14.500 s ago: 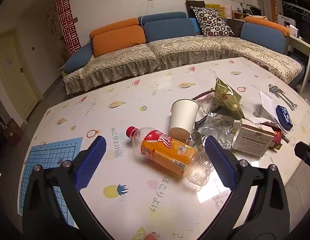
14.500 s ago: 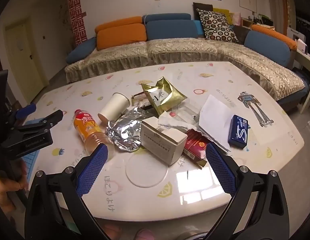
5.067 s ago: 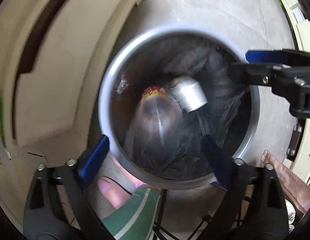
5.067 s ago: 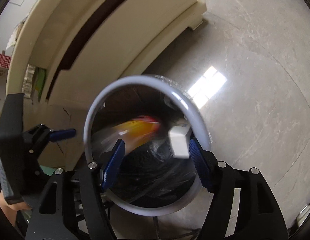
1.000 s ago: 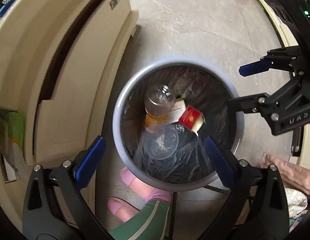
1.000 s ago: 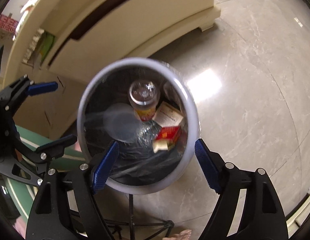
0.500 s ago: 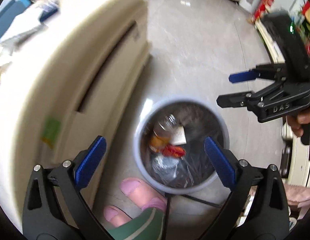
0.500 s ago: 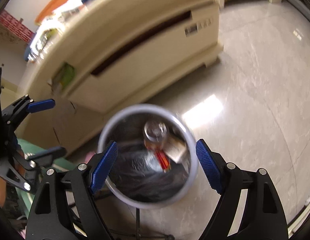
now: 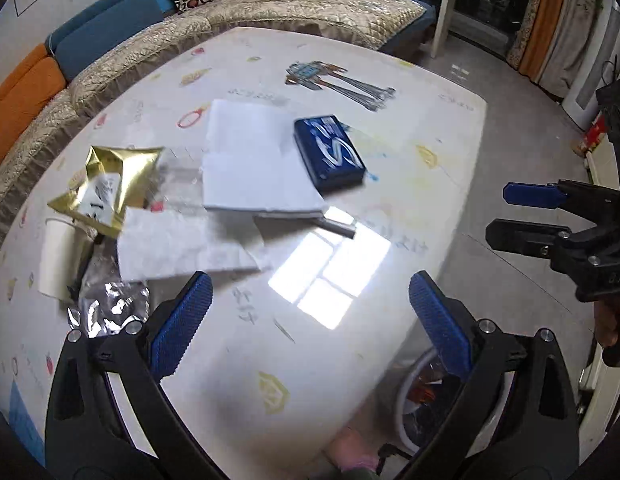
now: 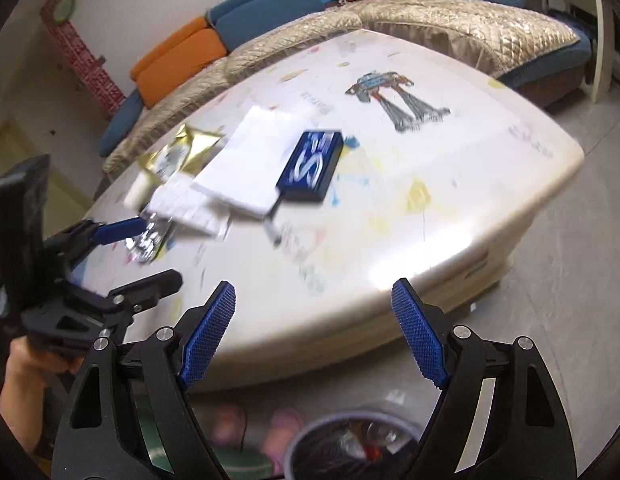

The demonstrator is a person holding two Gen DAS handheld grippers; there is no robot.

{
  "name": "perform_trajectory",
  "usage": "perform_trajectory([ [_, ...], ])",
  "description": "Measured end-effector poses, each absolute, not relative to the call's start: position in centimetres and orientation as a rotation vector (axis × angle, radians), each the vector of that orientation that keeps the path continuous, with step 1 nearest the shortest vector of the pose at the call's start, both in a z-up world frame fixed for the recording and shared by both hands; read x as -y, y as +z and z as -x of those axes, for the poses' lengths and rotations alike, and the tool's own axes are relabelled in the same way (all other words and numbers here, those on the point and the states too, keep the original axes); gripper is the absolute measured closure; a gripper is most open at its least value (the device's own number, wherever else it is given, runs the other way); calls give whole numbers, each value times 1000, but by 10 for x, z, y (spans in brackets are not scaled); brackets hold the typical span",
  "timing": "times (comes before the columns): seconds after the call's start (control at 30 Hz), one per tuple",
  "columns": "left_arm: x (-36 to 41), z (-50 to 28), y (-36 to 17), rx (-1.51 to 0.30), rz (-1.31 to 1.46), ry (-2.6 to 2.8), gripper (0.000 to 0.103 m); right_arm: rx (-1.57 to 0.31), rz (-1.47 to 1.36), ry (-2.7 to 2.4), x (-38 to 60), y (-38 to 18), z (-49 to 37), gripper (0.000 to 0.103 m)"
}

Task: Collect trash
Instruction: 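Grasp the blue gum tin with the right gripper while the left gripper grasps the white paper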

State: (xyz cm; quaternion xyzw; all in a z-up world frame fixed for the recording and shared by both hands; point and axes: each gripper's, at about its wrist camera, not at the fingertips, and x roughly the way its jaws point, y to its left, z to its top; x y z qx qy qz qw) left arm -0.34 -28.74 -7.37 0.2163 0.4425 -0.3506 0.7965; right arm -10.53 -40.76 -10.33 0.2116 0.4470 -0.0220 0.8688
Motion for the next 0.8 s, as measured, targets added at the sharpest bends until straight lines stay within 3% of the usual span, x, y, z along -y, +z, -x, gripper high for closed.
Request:
perform_trajectory([
  [0.3,311,-117,-94,-1043,-428,-659,7,-1054,-472,-129,426,-132,-25,24],
  [0.63,319,-124,-121,-1086,-493,-733,10,-1148,-386,-171,419,-155,-88,25],
  [0.73,325,-118,-120,-1049,-528,-725,22,-1175,-281,-215,409,-156,-92,35],
  [0.8,326,-116,-116,-1038,-533,-716,47,-1181,-199,-256,403,-157,-90,45],
])
